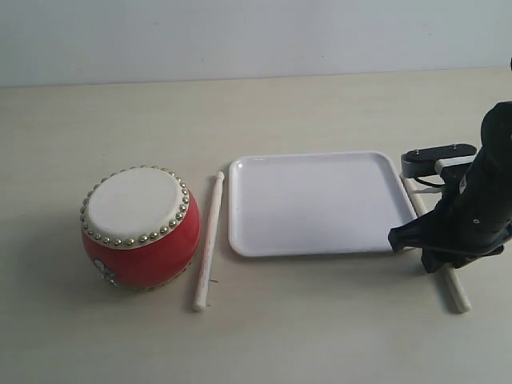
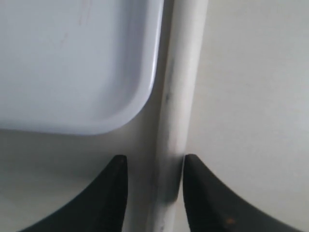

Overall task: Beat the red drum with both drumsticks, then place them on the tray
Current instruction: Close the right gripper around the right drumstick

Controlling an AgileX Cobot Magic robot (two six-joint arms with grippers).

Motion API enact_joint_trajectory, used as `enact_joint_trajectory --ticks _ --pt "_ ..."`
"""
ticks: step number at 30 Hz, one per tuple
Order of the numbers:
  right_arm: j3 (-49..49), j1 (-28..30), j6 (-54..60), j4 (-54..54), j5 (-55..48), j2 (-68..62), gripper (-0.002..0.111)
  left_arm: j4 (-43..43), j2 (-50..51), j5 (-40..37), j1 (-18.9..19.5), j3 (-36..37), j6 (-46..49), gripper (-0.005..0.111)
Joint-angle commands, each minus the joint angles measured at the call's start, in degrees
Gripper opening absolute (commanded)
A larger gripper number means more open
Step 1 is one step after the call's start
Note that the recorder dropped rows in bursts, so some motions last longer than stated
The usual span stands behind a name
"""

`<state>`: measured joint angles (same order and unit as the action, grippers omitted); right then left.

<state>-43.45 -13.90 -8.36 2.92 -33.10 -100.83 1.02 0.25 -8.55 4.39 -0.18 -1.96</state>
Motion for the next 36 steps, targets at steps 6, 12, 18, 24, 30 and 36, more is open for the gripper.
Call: enact_joint_trajectory --ticks 6,12,18,24,30,36 --pt "-0.44 -0.12 -0.96 0.66 0.50 -0.01 0.038 -0.25 -0.25 0.10 0.20 0.18 -0.07 0.000" --pt "-0.44 -0.12 -1.35 2.12 1.20 -0.01 0.038 -0.25 -0.25 0.10 0.20 0.18 -0.07 0.000" --pt "-0.44 -0.12 -1.35 2.10 0.27 -0.01 0.038 -0.25 -0.25 0.10 0.20 0.18 -0.07 0.000" --pt "-0.44 -0.12 -2.28 2.10 0.12 -0.01 0.038 -0.25 -0.25 0.10 0.20 0.18 -0.07 0.000" --pt "-0.44 -0.12 -2.28 2.10 0.46 -0.01 0.038 -0.25 -0.25 0.10 0.20 0.18 -0.07 0.000" --pt "-0.29 -0.12 -2.68 1.36 0.22 -0.01 0.038 -0.25 -0.25 0.10 0.20 0.18 -0.07 0.000"
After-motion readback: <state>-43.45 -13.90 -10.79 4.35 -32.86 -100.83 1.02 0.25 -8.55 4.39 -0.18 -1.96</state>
